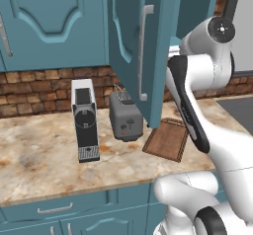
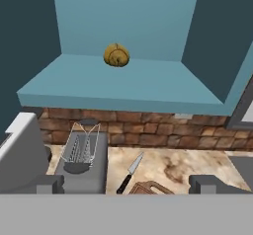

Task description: Pick the bread, place it on the cutting board, pick the jam, place it on the counter, and close the cabinet.

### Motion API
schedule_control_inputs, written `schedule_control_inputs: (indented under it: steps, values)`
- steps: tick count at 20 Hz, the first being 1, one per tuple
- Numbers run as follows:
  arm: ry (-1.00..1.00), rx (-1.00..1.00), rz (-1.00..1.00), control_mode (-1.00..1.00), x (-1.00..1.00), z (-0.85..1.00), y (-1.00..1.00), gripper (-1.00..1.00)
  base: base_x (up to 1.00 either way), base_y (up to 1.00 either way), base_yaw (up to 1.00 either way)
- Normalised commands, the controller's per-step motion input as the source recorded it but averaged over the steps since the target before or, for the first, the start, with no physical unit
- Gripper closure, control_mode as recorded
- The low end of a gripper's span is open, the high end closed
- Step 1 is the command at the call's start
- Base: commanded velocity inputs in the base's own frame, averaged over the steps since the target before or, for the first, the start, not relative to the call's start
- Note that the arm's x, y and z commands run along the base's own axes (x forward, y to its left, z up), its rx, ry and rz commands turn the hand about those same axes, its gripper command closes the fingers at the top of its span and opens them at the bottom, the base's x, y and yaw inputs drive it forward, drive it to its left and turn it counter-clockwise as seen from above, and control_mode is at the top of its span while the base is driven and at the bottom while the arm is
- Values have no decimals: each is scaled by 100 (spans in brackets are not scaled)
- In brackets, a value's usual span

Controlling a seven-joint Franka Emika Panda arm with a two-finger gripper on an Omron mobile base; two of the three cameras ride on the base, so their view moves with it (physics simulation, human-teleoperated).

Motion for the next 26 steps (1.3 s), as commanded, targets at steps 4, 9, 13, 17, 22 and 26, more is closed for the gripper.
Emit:
schedule_control_inputs:
  steps: [4,9,13,17,22,26]
  values:
    - [0,0,0,-100,28,-7,0,-100,0,0,0]
    - [0,0,0,-100,27,-6,0,-100,0,0,0]
    - [0,0,0,-100,23,-9,0,-100,0,0,0]
    - [0,0,0,-100,23,-8,0,-100,0,0,0]
    - [0,0,0,-100,26,-5,0,-100,0,0,0]
    - [0,0,0,-100,28,-1,0,-100,0,0,0]
